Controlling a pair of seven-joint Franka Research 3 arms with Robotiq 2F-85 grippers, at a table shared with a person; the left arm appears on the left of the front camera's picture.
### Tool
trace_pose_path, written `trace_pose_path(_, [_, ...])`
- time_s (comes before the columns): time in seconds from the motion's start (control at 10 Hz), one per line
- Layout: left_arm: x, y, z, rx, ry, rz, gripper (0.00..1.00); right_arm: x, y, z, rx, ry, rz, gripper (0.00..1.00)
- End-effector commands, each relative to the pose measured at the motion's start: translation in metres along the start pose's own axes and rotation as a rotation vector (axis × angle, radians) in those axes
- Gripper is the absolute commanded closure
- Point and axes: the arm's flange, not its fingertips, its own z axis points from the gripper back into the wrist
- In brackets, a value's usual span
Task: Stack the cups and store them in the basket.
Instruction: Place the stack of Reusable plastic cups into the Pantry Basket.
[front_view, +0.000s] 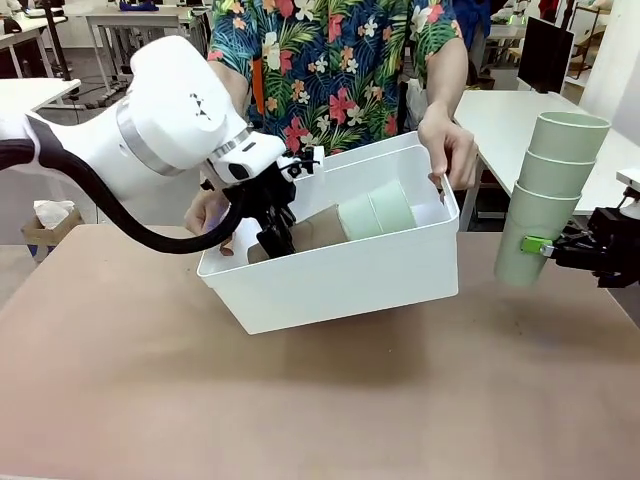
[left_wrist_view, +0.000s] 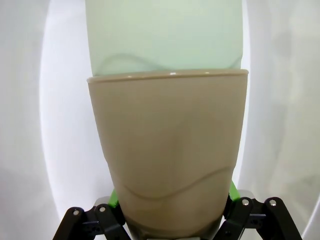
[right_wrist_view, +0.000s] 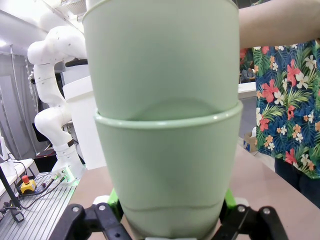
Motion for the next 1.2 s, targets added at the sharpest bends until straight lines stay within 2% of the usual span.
trace_pose_path(0.0, [0.004, 0.0, -0.008, 0.013, 0.026, 0.019, 0.17, 0.005, 0.001, -0.002, 0.002, -0.002, 0.01, 0.14])
trace_pose_path(0.6, [0.008, 0.0, -0.019, 0.032, 0.057, 0.012, 0.17, 0.005, 0.001, -0.002, 0.002, -0.002, 0.01, 0.14])
trace_pose_path(0.7, [0.009, -0.001, -0.019, 0.024, 0.062, 0.003, 0.0, 0.005, 0.001, -0.002, 0.002, -0.002, 0.01, 0.14])
trace_pose_path(1.1, [0.014, -0.002, -0.007, 0.015, 0.032, 0.011, 0.0, 0.005, 0.001, -0.002, 0.002, -0.002, 0.01, 0.14])
